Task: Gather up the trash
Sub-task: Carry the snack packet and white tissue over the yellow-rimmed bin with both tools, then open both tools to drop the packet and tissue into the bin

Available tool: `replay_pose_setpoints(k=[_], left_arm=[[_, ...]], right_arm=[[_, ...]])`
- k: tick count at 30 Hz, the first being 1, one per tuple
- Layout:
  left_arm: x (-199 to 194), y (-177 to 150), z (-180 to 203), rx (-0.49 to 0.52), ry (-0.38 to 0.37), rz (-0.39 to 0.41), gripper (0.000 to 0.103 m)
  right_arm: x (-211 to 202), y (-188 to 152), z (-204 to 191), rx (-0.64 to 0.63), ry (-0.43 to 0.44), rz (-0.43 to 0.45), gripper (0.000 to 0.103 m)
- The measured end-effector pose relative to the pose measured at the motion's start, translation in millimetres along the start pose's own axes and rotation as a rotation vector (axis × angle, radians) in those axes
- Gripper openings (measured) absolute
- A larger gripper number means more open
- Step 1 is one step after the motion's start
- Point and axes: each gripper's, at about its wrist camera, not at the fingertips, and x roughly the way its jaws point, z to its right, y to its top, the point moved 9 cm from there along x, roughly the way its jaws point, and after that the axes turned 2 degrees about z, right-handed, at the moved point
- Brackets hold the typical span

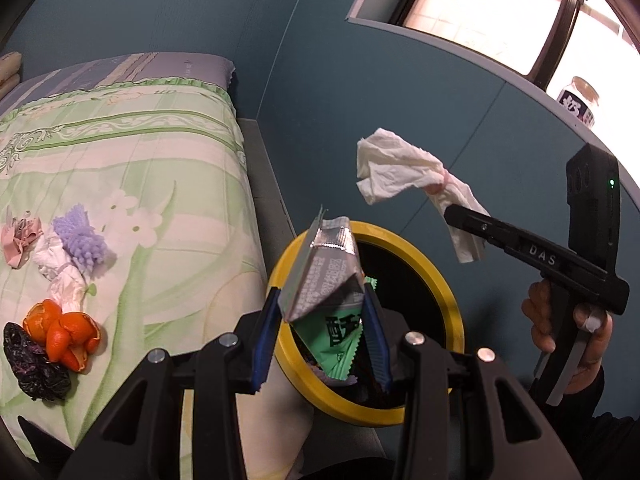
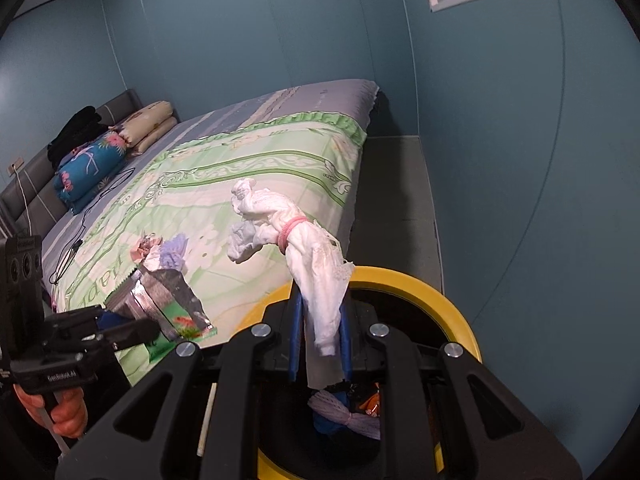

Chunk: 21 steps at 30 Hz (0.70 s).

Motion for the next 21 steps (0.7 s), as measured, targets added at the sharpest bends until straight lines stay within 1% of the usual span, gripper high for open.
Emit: replay_pose_setpoints(k=[14, 21], left_arm=[[33, -27, 31, 0.085, 0.004, -0.089, 0.037], [37, -33, 36, 0.101, -0.009, -0.101, 0.038]], right_arm=[[16, -17, 20, 0.036, -0.021, -0.059, 0.015], [19, -19, 27, 0.051, -0.031, -0.070, 0.015]])
